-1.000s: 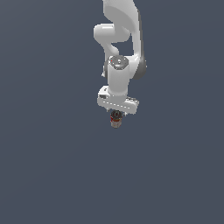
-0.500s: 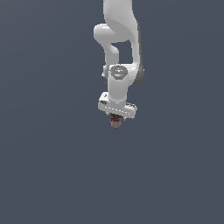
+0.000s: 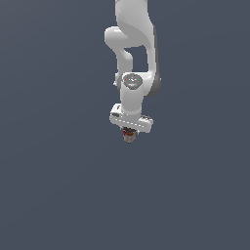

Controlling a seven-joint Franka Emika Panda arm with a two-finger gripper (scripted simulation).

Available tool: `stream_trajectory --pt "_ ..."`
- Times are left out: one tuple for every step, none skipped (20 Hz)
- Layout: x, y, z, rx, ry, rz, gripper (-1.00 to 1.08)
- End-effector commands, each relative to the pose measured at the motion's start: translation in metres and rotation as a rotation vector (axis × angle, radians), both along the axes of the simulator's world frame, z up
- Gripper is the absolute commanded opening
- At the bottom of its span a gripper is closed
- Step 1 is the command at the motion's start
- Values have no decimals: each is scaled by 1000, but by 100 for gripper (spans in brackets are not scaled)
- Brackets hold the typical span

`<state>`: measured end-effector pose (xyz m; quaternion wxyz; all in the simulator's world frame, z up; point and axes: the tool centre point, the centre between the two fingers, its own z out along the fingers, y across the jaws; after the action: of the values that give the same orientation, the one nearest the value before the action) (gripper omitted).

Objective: Pick up the object and move it to a goal position.

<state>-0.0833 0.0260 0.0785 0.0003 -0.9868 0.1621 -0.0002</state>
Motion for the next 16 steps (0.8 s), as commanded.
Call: stream_trajectory --pt "0 -1 -1 -1 0 -1 -100" --pt "0 -1 -1 -1 0 -1 -100" --pt "0 0 0 0 0 0 -100" --pt "0 0 0 0 0 0 -100" --pt "0 -1 1 0 0 0 -100" --pt "-1 -3 2 0 0 0 -100" --pt "-1 -6 3 0 0 0 -100" --pt "-2 -9 5 0 0 0 -100" --pt "-3 -13 7 0 0 0 -100" --pt "-5 -17 10 0 0 0 -100" --pt "-6 -23 13 0 0 0 -100" --pt "-8 -29 17 0 0 0 -100" --pt "-10 -36 21 1 0 0 -100" --pt "-12 -43 25 1 0 0 -100" --pt "-14 -51 30 1 0 0 -100" --pt "-16 -59 35 1 0 0 -100"
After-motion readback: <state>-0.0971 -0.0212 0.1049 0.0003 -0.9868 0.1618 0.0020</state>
